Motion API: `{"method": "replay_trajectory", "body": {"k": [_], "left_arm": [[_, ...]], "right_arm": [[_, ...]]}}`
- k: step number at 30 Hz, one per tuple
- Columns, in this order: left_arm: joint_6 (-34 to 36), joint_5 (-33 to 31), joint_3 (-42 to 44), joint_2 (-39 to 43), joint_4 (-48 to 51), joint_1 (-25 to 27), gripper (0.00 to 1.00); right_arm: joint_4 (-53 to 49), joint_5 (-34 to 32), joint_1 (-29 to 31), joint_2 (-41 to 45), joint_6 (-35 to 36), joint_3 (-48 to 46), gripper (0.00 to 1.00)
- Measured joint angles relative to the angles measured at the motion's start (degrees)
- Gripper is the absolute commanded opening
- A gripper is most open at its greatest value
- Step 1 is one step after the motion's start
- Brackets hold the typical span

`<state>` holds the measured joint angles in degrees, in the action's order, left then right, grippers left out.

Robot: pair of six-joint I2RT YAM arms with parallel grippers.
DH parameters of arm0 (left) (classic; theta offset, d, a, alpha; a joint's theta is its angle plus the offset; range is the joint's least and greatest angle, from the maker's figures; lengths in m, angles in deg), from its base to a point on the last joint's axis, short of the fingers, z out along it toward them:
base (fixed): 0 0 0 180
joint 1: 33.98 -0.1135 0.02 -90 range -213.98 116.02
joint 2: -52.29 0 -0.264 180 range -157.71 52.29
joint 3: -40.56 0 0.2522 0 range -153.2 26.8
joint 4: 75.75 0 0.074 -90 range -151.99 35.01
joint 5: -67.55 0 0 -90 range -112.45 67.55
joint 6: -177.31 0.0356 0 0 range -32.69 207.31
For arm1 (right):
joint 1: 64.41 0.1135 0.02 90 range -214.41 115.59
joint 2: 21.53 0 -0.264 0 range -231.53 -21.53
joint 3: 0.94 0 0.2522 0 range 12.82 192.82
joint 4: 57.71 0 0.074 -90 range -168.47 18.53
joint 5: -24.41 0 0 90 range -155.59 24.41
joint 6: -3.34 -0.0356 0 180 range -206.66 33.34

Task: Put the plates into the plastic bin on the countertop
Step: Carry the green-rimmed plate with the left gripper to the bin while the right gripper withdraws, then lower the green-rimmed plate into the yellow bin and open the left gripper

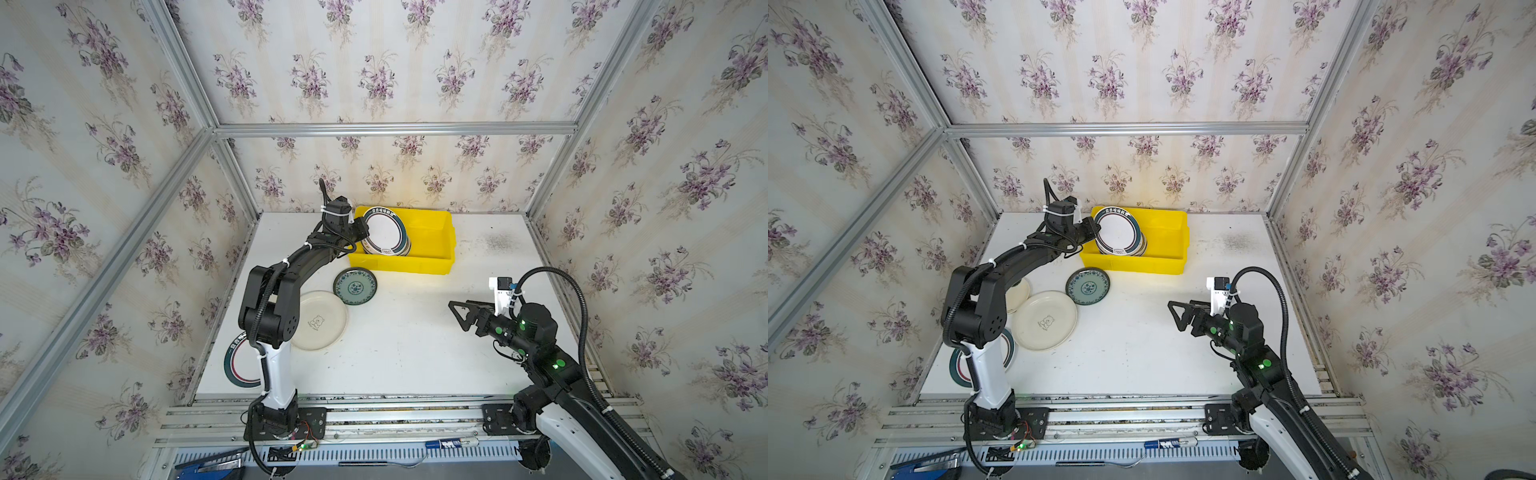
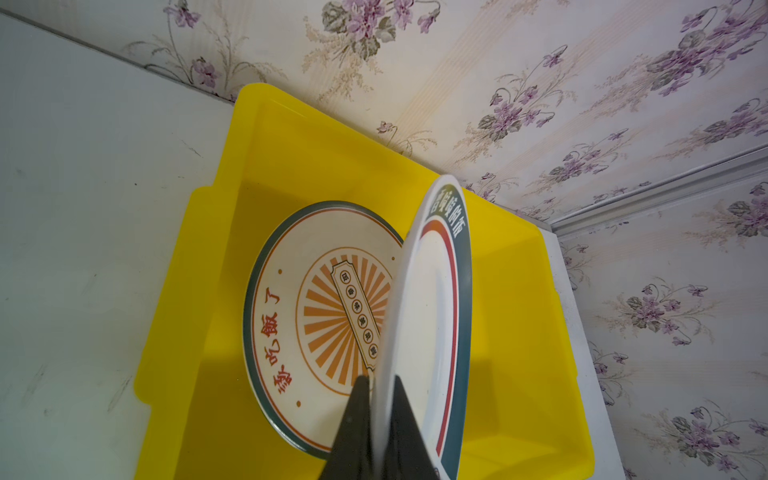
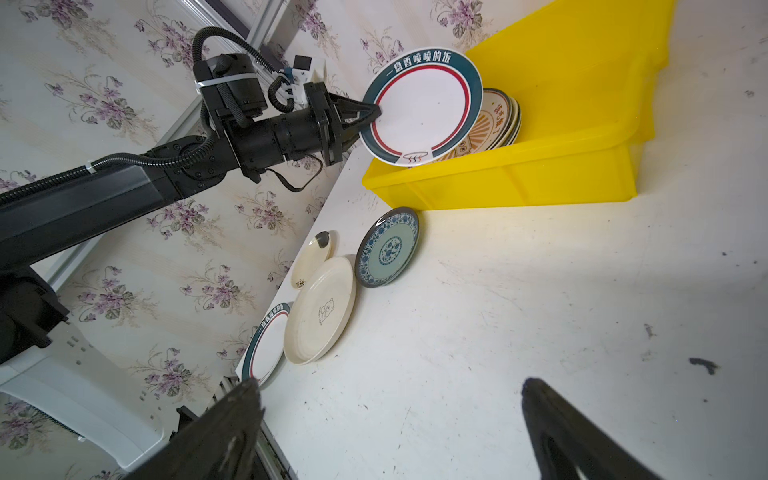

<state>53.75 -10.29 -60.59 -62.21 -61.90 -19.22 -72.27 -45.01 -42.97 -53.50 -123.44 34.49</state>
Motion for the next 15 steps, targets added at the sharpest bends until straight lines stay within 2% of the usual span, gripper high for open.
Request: {"method": "replay_trajectory", "body": {"k": [5, 8, 15], "left_arm": [[0.9, -0.4, -2.3, -2.7, 1.9, -0.2, 0.0], [1.9, -0.8, -2.8, -3.0, 2.5, -0.2, 0.09], [4.2, -1.4, -4.6, -4.4, 4.2, -0.2, 0.11]], "right_arm": [[-0.6, -1.3, 0.0, -1.0, 0.2, 0.0, 0.99], [-0.2, -1.3, 0.0, -1.9, -0.2, -1.0, 0.99], [0.2, -1.1, 0.0, -4.2, -2.0, -1.2, 0.99]]}}
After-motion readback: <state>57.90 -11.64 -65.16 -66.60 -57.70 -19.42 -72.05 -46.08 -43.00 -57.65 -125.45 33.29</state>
